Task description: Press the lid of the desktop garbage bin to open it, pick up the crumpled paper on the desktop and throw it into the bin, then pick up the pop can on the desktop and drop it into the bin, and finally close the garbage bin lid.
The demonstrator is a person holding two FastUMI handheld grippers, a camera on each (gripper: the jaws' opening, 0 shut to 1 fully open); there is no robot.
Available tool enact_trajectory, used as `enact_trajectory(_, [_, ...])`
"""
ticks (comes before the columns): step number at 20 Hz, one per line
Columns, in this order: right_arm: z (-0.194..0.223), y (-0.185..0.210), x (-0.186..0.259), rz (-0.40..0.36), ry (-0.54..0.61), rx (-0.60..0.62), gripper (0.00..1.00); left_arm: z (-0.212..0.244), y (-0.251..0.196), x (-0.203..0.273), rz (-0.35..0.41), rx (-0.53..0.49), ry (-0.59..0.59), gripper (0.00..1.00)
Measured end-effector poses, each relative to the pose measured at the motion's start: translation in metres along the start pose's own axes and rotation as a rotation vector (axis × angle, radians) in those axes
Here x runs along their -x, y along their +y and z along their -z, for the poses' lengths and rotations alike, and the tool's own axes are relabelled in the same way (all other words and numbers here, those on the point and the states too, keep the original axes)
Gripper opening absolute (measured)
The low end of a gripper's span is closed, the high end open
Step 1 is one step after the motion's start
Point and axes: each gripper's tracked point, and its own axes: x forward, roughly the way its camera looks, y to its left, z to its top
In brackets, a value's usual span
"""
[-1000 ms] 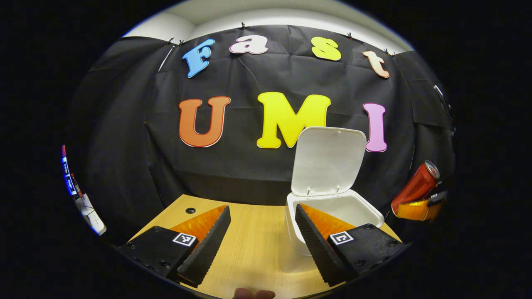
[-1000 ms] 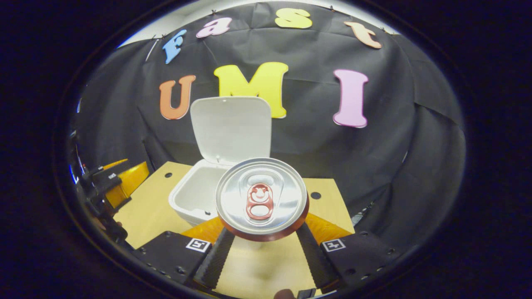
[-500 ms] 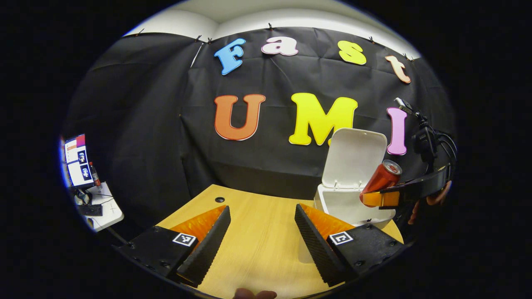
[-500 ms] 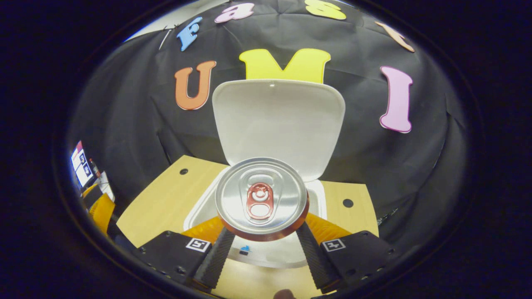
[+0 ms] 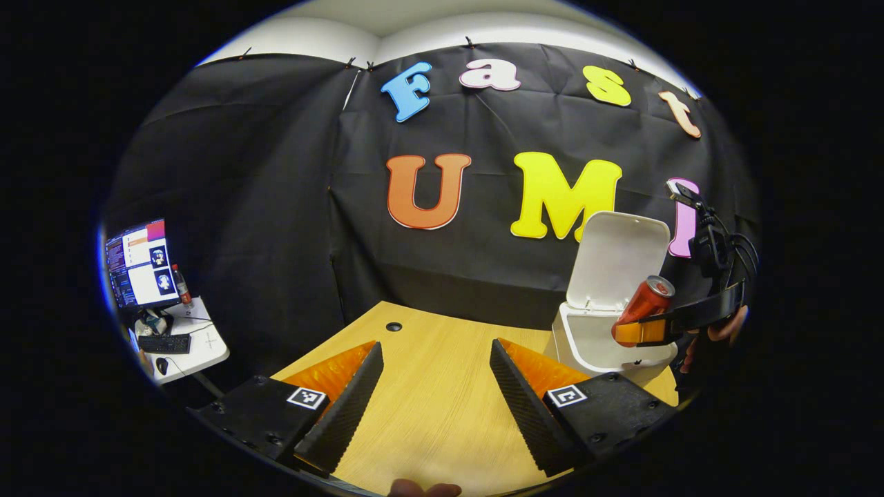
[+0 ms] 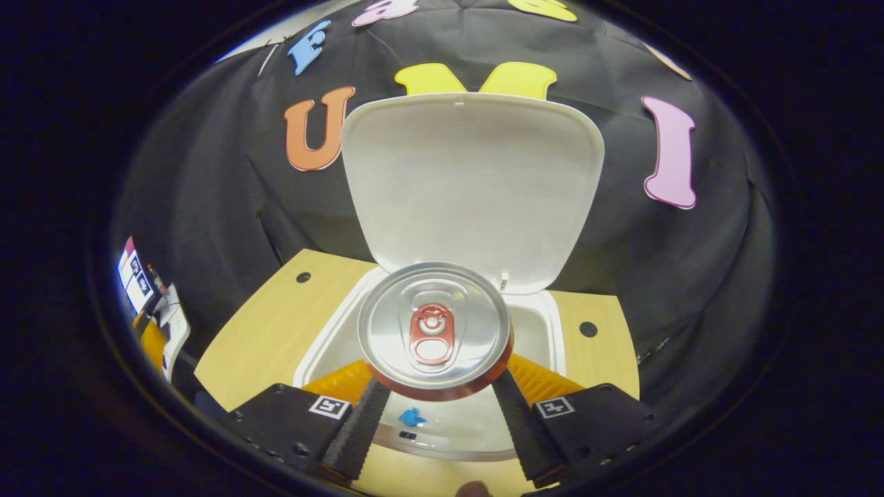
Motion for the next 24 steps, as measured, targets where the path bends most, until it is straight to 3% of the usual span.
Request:
enact_trajectory(6, [-0.011,-0.014,0.003,0.024,-0.038,-0.037,0.92,0.001,-0.007,-0.002,0.003,-0.008,0.005,1.0])
enact_trajectory(15, [-0.042,-0.051,0.04,0.122,-0.171,-0.072,0.94,0.003,-0.028,-0.009,0.061,-0.025,0.001,1.0])
enact_trajectory(24, [-0.099,-0.026,0.1,0.113,-0.343,-0.069,0.94,-0.012,-0.045,-0.01,0.13,-0.026,-0.032,1.0])
